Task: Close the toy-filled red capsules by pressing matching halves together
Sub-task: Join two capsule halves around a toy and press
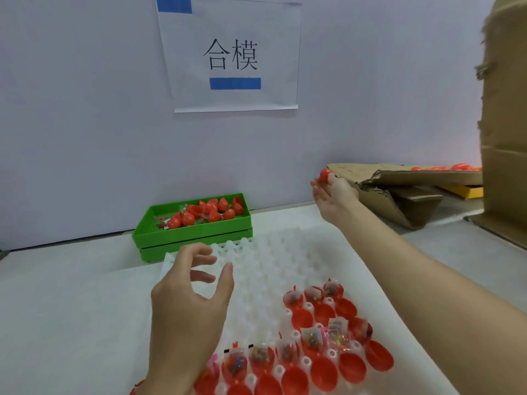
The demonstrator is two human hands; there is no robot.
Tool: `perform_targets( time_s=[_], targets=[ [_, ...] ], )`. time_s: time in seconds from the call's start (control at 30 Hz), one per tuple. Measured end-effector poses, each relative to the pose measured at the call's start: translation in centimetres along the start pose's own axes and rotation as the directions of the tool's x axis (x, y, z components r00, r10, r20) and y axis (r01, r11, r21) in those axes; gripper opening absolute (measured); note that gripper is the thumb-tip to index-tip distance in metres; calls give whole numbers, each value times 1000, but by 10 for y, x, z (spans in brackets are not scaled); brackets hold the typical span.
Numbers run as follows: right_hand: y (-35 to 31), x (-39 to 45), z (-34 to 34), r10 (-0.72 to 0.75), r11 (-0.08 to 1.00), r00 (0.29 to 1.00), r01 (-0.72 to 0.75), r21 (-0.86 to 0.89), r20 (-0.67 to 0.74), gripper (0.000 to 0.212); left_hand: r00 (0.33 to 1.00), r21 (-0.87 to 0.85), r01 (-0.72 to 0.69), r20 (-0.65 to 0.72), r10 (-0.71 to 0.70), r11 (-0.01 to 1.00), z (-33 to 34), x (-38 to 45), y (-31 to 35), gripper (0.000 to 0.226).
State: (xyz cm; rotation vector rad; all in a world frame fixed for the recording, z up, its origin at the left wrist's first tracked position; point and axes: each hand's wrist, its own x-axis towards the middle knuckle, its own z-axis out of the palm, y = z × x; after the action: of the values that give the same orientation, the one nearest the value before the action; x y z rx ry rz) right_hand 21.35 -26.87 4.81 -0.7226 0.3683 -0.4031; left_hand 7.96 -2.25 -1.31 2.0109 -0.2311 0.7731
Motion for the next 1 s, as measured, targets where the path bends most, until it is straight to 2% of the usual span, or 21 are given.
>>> perform_targets(
  time_s=[0.13,0.23,0.33,0.37,0.47,0.53,0.6,0.63,0.7,0.83,0.9,1.0],
  targets=[
    [-14,40,10,-11,998,995,17,57,-98,6,999,2,-31,-39,31,1000,2,2,-6,27],
    [-24,64,20,-43,993,981,64,103,-191,21,993,14,-83,-80,84,996,4,4,-8,26],
    [-33,82,25,-28,985,955,76,153,-295,35,981,27,-137,-132,139,990,3,6,-5,11],
    [-35,86,24,-27,983,959,77,169,-283,39,979,31,-147,-138,150,989,3,6,-4,13],
    [-31,81,18,-10,999,997,13,42,-82,42,980,38,-149,-125,153,988,2,8,-3,13],
    [-21,73,15,22,995,997,-29,-93,-68,42,983,42,-135,-121,139,990,3,8,-3,12],
    [-10,65,11,-24,969,999,12,-247,-46,38,985,75,-126,-109,133,989,3,8,-3,5],
    [-5,61,8,-48,942,999,40,-333,-15,36,988,87,-113,-92,121,990,3,9,-3,10],
    [4,47,0,-52,859,993,99,-502,106,31,996,100,-80,-15,82,992,2,9,-8,27],
    [15,15,-26,66,606,896,312,-731,438,33,987,110,42,148,-59,993,-1,11,-16,27],
    [18,4,-43,64,497,868,400,-770,493,35,977,102,105,175,-122,989,-5,15,-22,25],
    [18,-9,-69,-10,463,873,436,-771,488,36,967,37,216,133,-219,976,-18,23,-32,23]
  ],
)
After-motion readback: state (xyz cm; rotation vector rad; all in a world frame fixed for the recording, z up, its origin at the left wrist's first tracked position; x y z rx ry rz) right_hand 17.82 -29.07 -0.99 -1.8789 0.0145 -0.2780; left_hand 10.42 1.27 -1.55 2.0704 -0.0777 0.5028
